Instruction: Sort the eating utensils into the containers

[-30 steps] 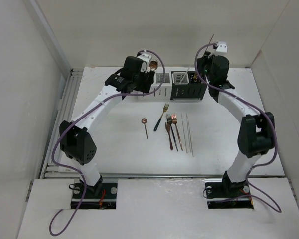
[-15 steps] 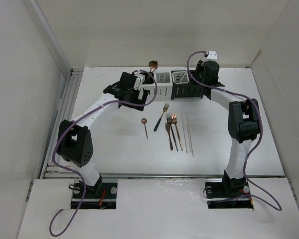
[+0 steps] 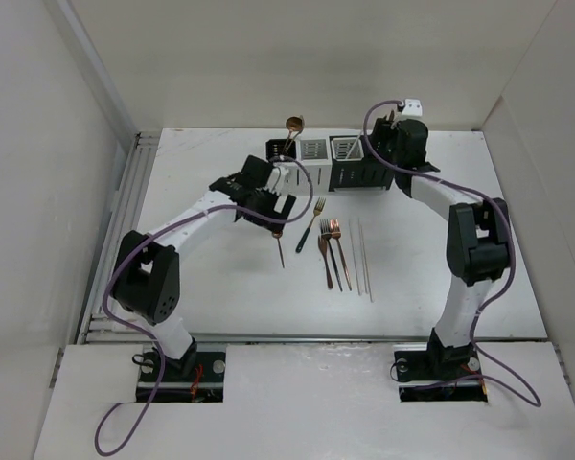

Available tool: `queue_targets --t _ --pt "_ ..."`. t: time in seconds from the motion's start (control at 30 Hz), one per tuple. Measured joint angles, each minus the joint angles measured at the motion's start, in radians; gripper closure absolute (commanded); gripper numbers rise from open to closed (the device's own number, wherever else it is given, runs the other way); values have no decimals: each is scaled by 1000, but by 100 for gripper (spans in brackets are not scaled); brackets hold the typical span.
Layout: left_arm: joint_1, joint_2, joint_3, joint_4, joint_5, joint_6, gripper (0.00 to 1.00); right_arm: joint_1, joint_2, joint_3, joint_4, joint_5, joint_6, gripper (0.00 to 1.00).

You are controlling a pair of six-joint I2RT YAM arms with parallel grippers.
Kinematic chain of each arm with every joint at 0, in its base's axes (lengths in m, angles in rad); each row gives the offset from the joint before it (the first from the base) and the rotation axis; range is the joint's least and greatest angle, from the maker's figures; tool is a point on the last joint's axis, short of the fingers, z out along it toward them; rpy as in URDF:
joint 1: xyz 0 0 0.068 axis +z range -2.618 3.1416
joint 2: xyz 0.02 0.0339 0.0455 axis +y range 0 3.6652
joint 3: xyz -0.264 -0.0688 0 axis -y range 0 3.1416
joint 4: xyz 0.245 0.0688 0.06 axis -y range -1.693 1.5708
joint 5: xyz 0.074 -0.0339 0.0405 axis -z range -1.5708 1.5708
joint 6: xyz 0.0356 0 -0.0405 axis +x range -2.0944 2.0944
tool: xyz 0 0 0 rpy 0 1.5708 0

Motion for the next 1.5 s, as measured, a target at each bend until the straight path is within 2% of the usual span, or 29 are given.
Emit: queue_targets --t 0.2,0.33,0.47,0.63,0.67,0.8,1.03,1.3,1.5 --pt "-100 74 -53 -45 5 -31 1 0 -183 -90 3 8 4 30" --pt "-93 184 -18 -62 -2 -63 11 0 -324 -165 13 18 19 30" --pt "-93 276 56 -76 -19 -86 26 0 -438 -242 26 28 31 30" --pt "-102 301 84 -77 -45 -99 65 0 -543 -315 21 60 24 30" --pt "-103 304 85 -76 -48 -101 80 0 -561 -322 20 64 22 30" --pt "-108 314 96 -74 -51 -106 100 0 -626 -333 24 80 9 30" --pt "-105 317 98 -75 -54 -110 100 0 -702 -334 25 116 -29 30" --pt "-65 319 137 -115 -72 -86 100 0 -714 -351 23 118 -44 29" --pt "-48 200 217 -140 -106 -3 100 0 -714 -351 23 114 -33 29"
